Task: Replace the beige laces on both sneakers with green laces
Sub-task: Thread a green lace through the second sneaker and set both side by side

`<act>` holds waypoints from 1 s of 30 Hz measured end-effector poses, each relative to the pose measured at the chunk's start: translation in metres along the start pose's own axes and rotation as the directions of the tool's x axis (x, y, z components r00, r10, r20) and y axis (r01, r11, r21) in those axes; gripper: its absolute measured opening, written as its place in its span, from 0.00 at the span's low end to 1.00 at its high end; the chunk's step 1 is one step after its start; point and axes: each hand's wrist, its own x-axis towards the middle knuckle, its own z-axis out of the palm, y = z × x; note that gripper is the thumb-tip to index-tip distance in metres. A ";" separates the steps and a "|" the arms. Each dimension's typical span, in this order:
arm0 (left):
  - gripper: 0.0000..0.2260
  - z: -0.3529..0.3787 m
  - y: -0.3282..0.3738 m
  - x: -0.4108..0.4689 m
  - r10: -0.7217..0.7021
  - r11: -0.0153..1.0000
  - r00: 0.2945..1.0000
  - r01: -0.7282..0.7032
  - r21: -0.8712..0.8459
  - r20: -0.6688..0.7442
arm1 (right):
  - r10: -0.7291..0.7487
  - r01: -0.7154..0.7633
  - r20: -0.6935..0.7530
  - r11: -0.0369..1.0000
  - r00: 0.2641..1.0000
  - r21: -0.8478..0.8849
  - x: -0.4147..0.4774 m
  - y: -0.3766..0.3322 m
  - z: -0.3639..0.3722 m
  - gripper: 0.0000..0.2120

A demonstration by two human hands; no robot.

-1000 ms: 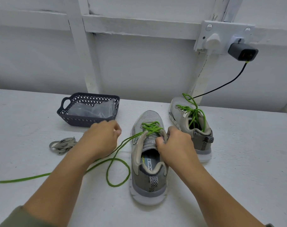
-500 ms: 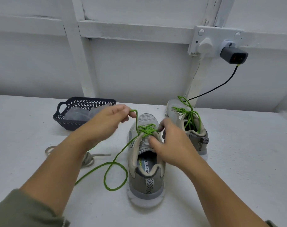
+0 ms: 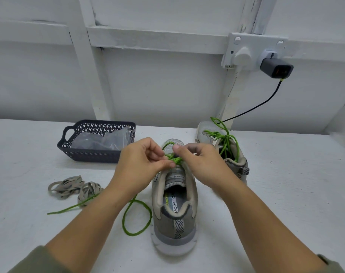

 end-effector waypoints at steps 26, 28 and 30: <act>0.10 -0.017 -0.023 0.036 -0.026 0.633 0.999 0.049 0.773 -0.042 | -0.175 0.188 0.088 0.968 0.981 -0.167 0.004 -0.003 -0.015 0.18; 0.14 -0.018 -0.021 0.035 0.000 0.645 1.000 -0.010 0.764 0.013 | -0.174 0.189 0.089 0.963 0.981 -0.194 0.005 -0.002 -0.014 0.17; 0.13 -0.014 -0.009 0.029 0.275 0.703 0.949 -0.306 0.642 0.152 | -0.185 0.201 0.096 0.958 0.978 -0.205 0.007 -0.004 -0.012 0.17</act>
